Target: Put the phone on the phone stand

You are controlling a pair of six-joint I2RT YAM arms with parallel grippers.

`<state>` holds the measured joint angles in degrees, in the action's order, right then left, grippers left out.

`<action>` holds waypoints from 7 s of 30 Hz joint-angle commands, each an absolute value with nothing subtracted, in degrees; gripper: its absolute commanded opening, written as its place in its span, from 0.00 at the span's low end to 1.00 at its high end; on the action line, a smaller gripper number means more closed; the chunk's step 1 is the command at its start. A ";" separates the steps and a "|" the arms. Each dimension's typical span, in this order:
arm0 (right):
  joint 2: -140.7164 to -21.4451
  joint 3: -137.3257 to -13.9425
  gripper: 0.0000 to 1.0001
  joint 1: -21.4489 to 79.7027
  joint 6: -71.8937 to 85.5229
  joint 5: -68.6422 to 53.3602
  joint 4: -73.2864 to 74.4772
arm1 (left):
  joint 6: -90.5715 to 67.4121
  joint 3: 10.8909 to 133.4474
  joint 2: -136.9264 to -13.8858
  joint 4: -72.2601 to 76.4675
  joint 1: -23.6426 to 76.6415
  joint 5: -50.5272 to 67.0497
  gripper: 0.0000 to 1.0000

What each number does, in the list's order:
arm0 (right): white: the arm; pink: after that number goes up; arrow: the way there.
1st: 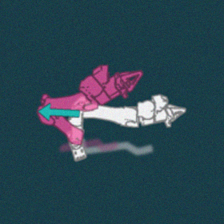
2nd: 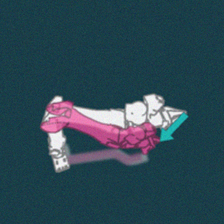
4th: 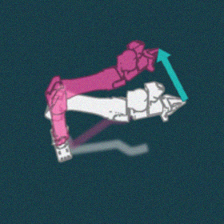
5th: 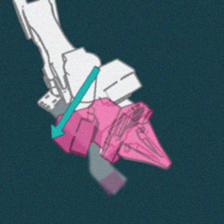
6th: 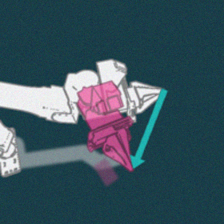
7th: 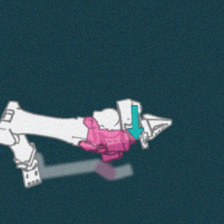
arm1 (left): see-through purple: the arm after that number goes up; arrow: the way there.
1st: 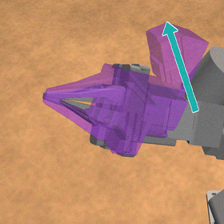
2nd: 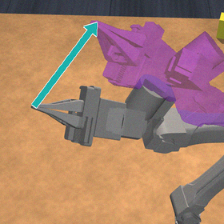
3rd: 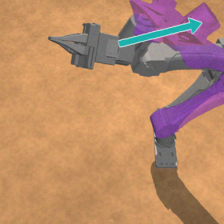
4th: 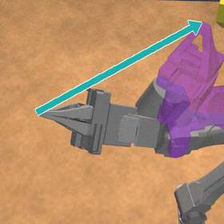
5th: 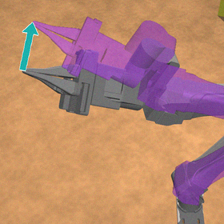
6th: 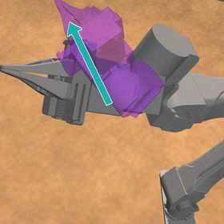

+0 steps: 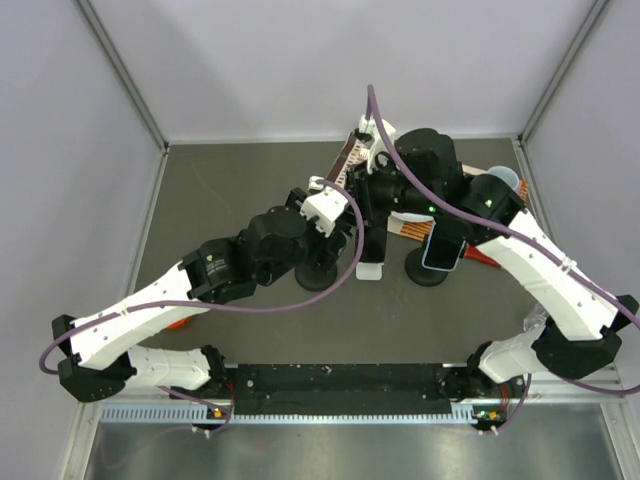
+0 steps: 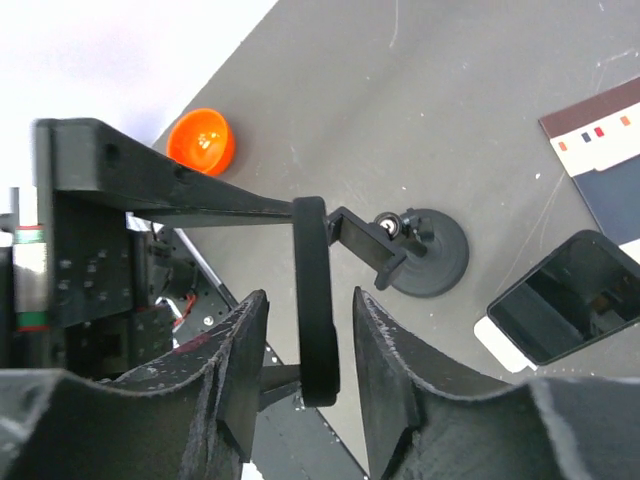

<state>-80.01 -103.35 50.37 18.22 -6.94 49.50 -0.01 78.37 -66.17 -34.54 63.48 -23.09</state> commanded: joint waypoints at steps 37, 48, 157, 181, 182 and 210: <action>-57.92 -84.55 0.00 41.84 -5.71 -24.69 39.38 | -29.43 64.43 -50.96 -45.86 49.25 -19.44 0.69; -61.08 -80.58 0.00 41.92 -0.35 -25.84 30.23 | -37.25 60.30 -53.44 -44.56 44.38 -20.12 0.69; -76.55 -78.75 0.00 51.58 -39.88 -61.89 29.09 | 9.14 55.11 -53.70 -30.67 49.66 3.42 0.00; -83.50 -78.67 0.00 51.08 -46.42 -53.78 27.42 | 10.02 54.23 -51.86 -31.20 48.60 7.74 0.00; -83.50 -78.40 0.00 50.63 -45.45 -54.22 27.42 | 10.11 54.14 -51.77 -31.11 48.60 8.00 0.00; -83.94 -75.76 0.00 50.45 -14.53 -36.76 33.04 | 4.75 53.87 -50.89 -28.48 48.52 -3.32 0.00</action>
